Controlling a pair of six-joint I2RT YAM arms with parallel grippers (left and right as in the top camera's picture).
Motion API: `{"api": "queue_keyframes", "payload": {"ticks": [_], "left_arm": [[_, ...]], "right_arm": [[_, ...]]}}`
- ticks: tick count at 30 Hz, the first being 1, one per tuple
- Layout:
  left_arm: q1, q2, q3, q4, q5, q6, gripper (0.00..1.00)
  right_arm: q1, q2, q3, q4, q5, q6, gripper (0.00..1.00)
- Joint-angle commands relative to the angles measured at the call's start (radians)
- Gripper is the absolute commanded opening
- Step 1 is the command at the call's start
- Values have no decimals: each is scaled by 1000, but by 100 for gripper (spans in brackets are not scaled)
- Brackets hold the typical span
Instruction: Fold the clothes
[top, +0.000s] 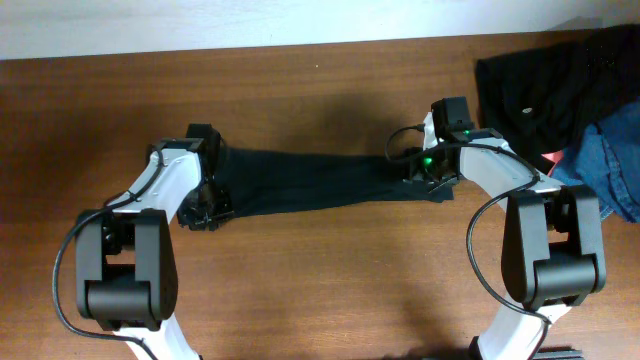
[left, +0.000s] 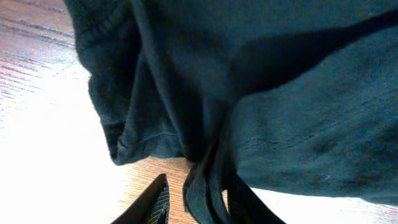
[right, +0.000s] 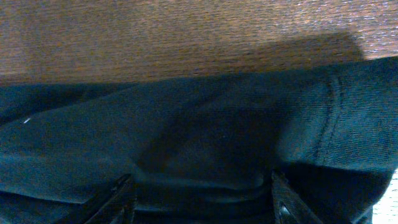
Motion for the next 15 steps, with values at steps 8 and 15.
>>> {"api": "queue_keyframes", "payload": {"ticks": [8,15], "left_arm": [[21,-10,98,-39,-12,9,30],[23,-9,114,-51,-12,9,26]], "right_arm": [[-3,49,-39,-1,10,-7,65],[-3,49,-39,-2,10,-7,65]]}}
